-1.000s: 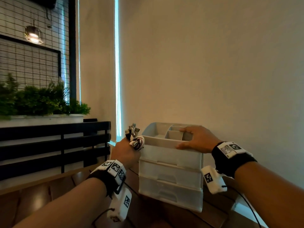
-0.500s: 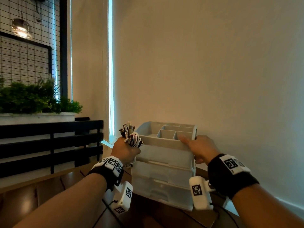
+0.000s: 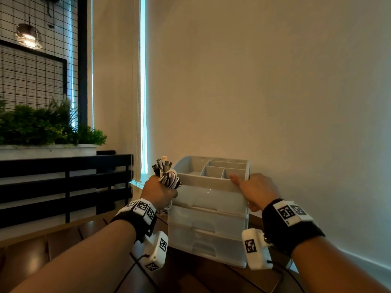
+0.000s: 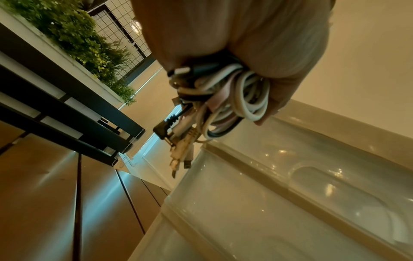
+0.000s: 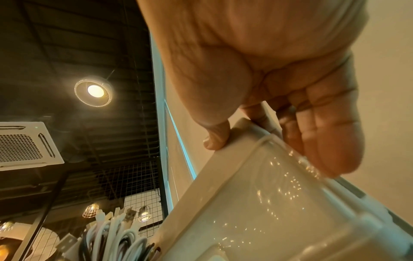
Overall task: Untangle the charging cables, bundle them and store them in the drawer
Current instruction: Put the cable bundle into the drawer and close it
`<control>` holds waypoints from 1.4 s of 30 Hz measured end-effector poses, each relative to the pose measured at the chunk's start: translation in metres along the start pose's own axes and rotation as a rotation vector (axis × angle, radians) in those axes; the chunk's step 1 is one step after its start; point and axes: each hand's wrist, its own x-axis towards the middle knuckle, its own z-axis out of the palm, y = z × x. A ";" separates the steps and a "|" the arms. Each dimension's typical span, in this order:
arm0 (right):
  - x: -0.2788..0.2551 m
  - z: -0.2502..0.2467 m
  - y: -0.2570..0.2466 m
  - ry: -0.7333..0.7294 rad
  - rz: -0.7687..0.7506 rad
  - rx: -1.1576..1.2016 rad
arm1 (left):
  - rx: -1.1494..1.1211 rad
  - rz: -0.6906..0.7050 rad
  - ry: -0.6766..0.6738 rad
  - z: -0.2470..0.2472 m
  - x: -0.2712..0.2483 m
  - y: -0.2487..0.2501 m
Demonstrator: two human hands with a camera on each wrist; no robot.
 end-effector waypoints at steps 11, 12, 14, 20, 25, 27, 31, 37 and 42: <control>-0.006 0.002 -0.003 -0.034 0.028 0.088 | -0.080 0.053 -0.024 -0.018 0.000 -0.011; -0.007 0.002 -0.004 -0.040 0.032 0.092 | -0.072 0.055 -0.030 -0.021 0.000 -0.010; -0.007 -0.001 -0.006 -0.052 0.040 0.093 | -0.049 0.060 -0.046 -0.027 -0.002 -0.005; -0.011 -0.007 -0.012 -0.125 0.107 0.100 | 0.017 0.113 -0.112 -0.046 -0.019 0.004; -0.023 -0.011 -0.009 -0.179 0.123 0.101 | 0.084 0.146 -0.170 -0.061 -0.034 0.011; -0.027 -0.012 -0.008 -0.189 0.127 0.132 | 0.105 0.156 -0.182 -0.065 -0.040 0.014; -0.033 -0.017 -0.010 -0.190 0.114 0.075 | 0.114 0.151 -0.187 -0.070 -0.048 0.020; -0.036 -0.018 -0.012 -0.245 0.115 0.032 | 0.129 0.137 -0.184 -0.075 -0.052 0.026; -0.033 -0.021 -0.011 -0.267 0.110 0.024 | 0.205 0.164 -0.241 -0.081 -0.052 0.031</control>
